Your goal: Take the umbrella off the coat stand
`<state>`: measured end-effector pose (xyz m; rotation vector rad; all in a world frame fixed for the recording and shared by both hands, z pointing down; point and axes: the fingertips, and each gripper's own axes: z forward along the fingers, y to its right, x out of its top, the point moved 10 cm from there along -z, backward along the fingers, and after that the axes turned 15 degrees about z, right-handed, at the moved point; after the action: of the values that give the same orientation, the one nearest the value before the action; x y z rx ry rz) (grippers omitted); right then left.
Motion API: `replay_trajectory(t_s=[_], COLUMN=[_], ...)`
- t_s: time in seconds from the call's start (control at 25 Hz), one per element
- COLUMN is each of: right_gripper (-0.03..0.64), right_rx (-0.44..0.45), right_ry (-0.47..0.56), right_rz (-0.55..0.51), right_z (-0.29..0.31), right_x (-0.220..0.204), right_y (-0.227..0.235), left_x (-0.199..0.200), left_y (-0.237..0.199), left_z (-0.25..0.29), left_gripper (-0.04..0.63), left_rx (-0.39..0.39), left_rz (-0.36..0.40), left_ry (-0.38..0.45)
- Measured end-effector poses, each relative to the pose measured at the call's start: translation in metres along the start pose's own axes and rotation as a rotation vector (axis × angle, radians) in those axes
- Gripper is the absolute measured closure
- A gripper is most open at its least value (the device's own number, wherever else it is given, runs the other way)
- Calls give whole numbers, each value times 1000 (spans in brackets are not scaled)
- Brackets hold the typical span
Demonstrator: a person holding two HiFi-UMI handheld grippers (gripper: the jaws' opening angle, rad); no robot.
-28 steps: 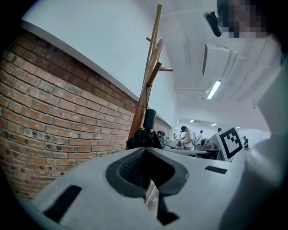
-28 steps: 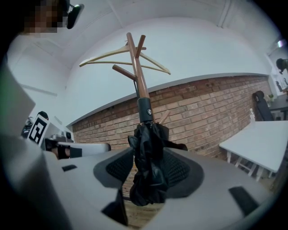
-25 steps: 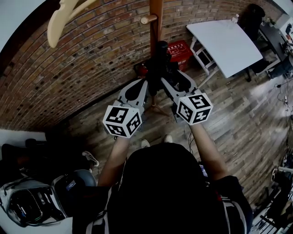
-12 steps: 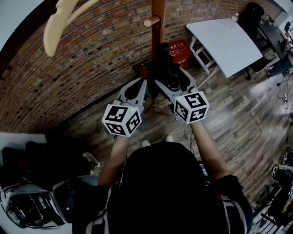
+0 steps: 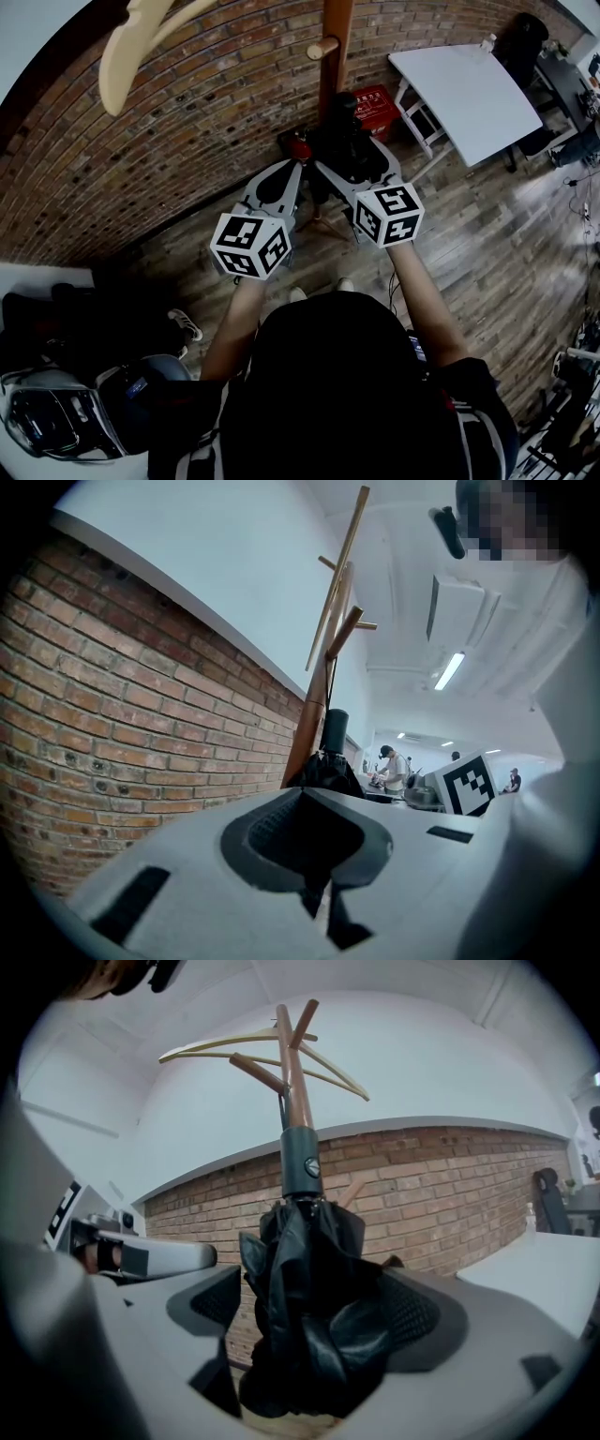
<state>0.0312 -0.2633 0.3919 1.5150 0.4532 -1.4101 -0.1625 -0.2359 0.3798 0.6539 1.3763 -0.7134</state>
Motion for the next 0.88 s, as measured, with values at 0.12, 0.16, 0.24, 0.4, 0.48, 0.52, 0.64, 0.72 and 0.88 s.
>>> replay_trajectory(t_s=[0.12, 0.16, 0.24, 0.4, 0.48, 0.52, 0.64, 0.72, 0.88], right_gripper=[199, 200, 201, 201, 201, 201, 202, 202, 204], right_rx=[-5, -6, -7, -13, -22, -27, -38, -46, -57], right_ry=[-7, -8, -9, -17, -21, -24, -29, -37, -57], right_rz=[-20, -27, -38, -59, -66, -68, -70, -77, -86], right_z=[5, 7, 11, 16, 19, 19, 19, 19, 17], right_x=[-1, -1, -1, -2, -2, -2, -2, -1, 1], right_y=[0, 0, 0, 0, 1, 1, 0, 0, -1], left_x=[-1, -1, -2, -5, -6, -6, -6, -6, -6], left_y=[-2, -3, -4, -5, -4, -4, -3, -3, 0], left_z=[-1, -2, -3, -5, -6, -6, -7, -7, -9], left_gripper=[577, 577, 577, 577, 577, 577, 577, 577, 577], left_rx=[7, 10, 17, 28, 30, 31, 36, 38, 40], left_rz=[-6, -6, -5, -5, -4, -4, -6, -7, -5], left_ry=[1, 1, -1, -6, -8, -9, -11, -10, -10])
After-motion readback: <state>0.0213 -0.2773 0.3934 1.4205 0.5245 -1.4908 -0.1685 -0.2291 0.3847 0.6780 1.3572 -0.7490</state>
